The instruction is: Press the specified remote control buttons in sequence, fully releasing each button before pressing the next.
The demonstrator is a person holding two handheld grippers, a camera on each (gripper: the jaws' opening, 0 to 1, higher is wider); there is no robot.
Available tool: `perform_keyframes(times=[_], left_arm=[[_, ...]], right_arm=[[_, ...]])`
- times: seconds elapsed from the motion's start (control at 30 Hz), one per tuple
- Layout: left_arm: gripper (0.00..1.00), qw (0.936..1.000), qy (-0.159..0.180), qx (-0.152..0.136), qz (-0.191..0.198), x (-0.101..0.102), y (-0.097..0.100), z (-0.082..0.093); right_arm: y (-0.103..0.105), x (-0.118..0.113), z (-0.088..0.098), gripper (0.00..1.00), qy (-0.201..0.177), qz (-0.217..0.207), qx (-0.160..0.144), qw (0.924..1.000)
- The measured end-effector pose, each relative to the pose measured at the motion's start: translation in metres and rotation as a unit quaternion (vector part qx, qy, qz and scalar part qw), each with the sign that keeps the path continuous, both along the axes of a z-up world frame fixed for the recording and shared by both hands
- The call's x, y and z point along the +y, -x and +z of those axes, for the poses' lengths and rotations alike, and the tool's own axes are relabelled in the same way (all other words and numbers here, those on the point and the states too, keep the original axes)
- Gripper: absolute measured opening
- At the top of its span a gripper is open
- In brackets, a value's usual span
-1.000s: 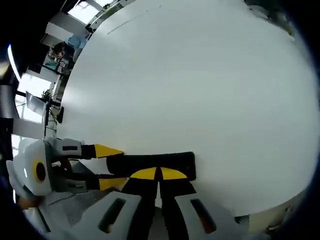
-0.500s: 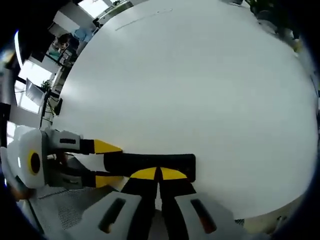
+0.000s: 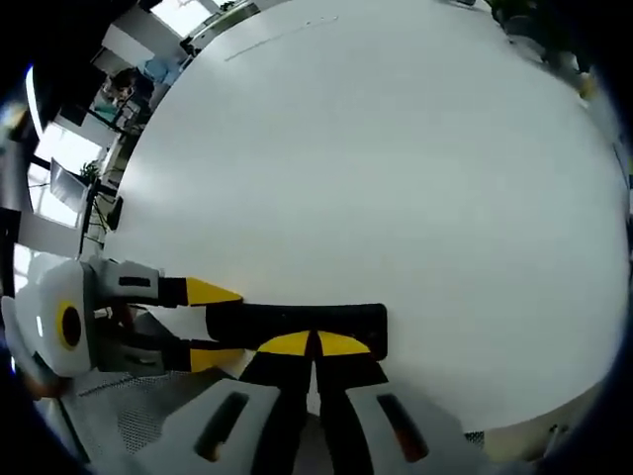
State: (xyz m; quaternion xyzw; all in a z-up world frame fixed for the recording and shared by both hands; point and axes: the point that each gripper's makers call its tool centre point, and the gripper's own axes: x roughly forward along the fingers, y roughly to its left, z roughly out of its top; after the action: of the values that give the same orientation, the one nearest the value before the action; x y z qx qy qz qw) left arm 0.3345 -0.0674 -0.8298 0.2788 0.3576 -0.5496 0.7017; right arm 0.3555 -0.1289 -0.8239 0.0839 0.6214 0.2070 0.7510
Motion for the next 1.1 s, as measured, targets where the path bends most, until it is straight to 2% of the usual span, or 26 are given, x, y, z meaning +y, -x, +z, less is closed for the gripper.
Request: perform_keyframes(times=[1.1], left_arm=[[0.25,0.9999,0.000,-0.003,-0.010,-0.0016,0.0014,-0.0004]], right_arm=[[-0.0004,0.0015,0.0018,0.00,-0.008,-0.014,0.007,0.9998]])
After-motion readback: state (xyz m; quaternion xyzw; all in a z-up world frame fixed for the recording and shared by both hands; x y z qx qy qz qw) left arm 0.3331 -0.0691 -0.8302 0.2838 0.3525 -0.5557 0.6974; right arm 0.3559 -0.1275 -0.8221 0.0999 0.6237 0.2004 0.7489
